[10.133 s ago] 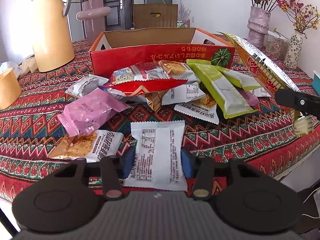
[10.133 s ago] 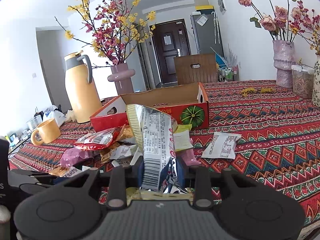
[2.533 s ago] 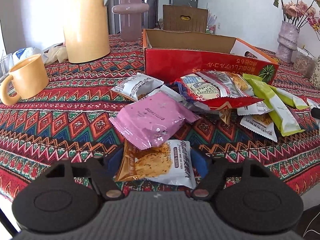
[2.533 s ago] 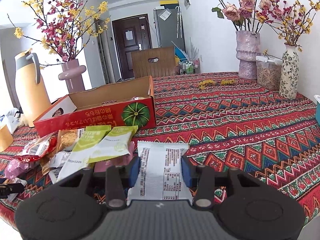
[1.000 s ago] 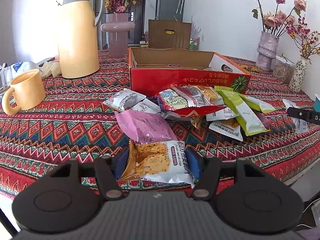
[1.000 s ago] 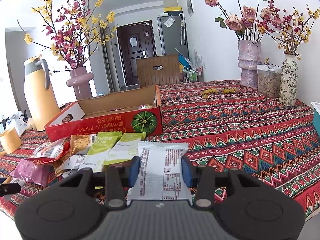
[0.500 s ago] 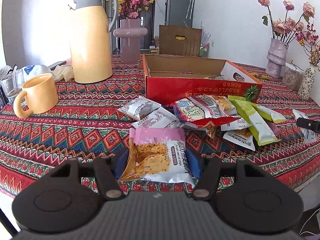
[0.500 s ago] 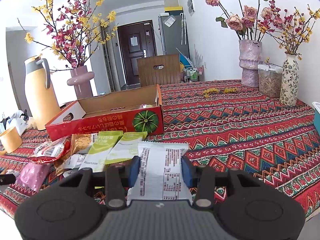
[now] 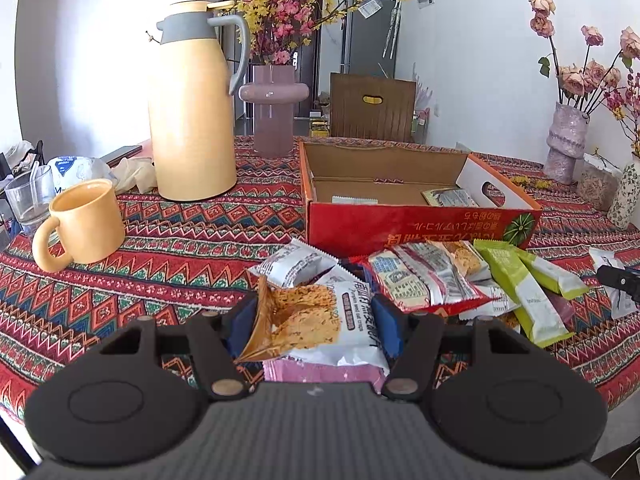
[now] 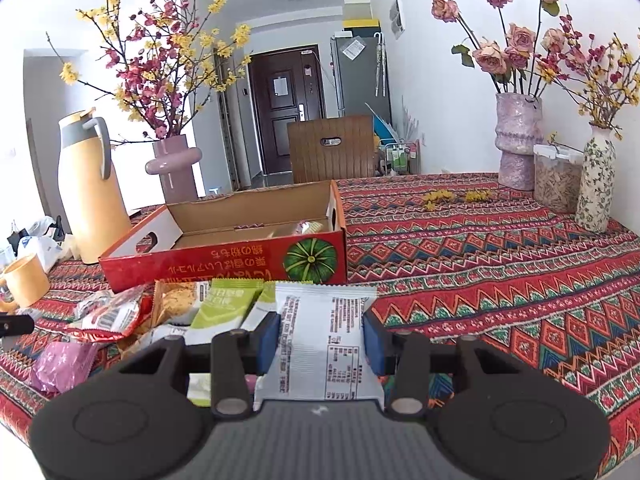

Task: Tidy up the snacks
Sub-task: 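Carry both held packets up and over the cardboard box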

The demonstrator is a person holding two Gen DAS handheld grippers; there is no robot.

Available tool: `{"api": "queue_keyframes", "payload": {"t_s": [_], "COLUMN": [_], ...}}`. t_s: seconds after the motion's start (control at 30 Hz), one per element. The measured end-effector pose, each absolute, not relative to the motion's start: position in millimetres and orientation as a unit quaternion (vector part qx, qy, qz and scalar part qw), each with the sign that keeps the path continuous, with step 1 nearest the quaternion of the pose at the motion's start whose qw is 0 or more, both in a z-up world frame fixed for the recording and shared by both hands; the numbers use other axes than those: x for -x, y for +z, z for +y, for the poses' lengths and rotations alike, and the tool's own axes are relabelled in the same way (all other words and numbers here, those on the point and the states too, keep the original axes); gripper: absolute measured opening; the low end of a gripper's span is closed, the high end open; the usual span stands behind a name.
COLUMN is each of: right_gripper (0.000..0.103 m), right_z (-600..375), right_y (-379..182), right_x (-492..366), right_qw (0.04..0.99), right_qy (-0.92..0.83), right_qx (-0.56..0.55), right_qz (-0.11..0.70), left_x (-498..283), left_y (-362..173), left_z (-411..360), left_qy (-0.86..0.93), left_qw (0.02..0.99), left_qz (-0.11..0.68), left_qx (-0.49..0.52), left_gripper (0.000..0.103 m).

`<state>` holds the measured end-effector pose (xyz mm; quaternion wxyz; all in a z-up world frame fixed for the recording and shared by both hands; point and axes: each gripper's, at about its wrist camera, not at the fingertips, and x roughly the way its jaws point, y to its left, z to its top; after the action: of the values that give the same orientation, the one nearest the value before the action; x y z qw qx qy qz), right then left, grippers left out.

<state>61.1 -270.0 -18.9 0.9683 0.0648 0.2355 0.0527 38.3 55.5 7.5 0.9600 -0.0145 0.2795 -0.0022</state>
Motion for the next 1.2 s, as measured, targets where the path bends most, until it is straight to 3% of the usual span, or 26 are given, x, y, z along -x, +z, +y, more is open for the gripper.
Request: {"api": "queue_keyframes", "payload": {"t_s": [0.67, 1.2], "right_gripper": [0.043, 0.043], "right_z": [-252, -231], "right_y": [16, 23], "right_x": [-136, -236], "right_qw": [0.976, 0.961], "right_qy": [0.074, 0.091], "right_qx": [-0.017, -0.001], "right_qz": [0.206, 0.260], "left_x": [-121, -218], "left_y": [45, 52], "left_z": [32, -1], "left_qy": [-0.014, 0.006], "left_qw": [0.971, 0.960], "left_qz": [0.237, 0.280], "left_qx": [-0.006, -0.020], "left_gripper": [0.063, 0.063]}}
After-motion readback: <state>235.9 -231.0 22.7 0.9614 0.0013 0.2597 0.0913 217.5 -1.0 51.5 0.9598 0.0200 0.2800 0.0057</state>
